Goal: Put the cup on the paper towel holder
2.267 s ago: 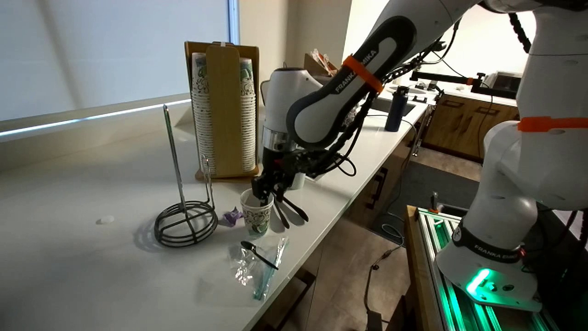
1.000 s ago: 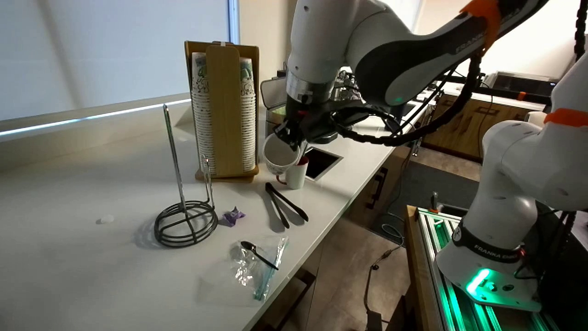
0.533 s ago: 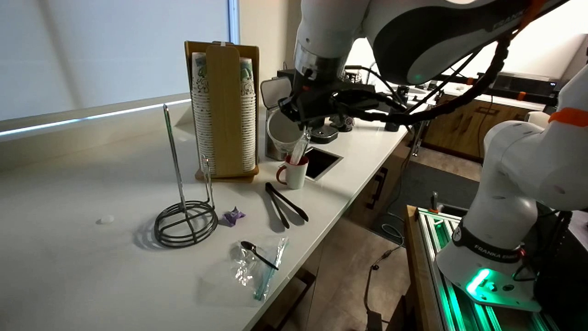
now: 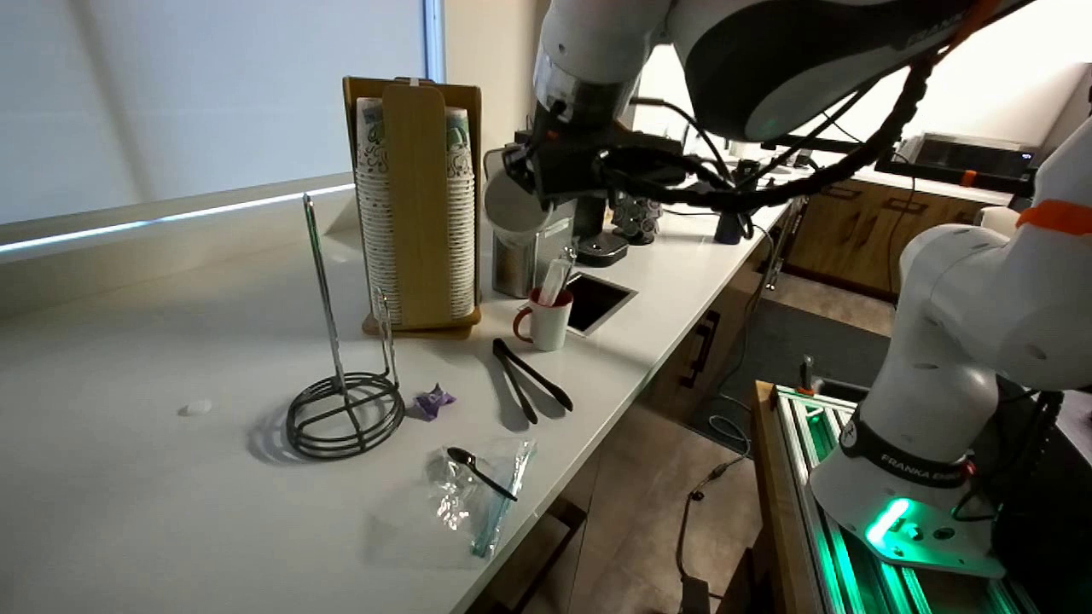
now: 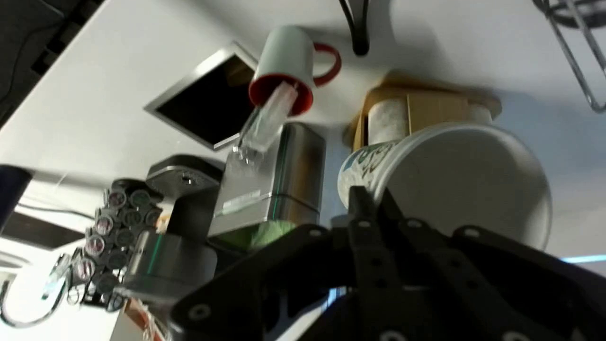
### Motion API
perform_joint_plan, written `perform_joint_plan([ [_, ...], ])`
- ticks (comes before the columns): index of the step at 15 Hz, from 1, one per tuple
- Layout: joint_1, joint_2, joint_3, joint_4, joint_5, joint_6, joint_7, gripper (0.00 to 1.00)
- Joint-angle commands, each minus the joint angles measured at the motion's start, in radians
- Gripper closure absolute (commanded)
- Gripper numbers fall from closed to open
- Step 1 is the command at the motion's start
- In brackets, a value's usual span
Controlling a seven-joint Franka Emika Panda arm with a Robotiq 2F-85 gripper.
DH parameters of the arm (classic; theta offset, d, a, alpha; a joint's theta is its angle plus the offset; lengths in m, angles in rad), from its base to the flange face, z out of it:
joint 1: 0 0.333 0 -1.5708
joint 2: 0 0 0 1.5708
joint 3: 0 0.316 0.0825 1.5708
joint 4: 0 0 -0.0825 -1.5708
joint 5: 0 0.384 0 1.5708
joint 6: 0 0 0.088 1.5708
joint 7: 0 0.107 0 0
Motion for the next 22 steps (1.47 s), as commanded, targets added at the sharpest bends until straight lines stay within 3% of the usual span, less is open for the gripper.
perform_joint_plan([
  [1, -0.002, 0.064, 0.055, 0.197, -0.179, -0.146, 0.026, 0.99],
  [5, 0.038, 0.186, 0.114, 0.37, -0.437, -0.299, 0.04, 0.99],
  [9, 0.099, 0.299, 0.105, 0.416, -0.68, -0.462, 0.045, 0.99],
  [10, 0.117, 0.233, 0.069, 0.383, -0.596, -0.39, 0.019, 0.94],
  [13, 0.13, 0.296, 0.065, 0.405, -0.659, -0.438, 0.031, 0.94],
  [14, 0.13, 0.3, 0.065, 0.409, -0.662, -0.439, 0.031, 0.99],
  [15, 0.141, 0.31, 0.07, 0.421, -0.681, -0.495, 0.022, 0.99],
  [22, 0.285, 0.646, 0.076, 0.673, -0.903, -0.652, -0.111, 0.99],
])
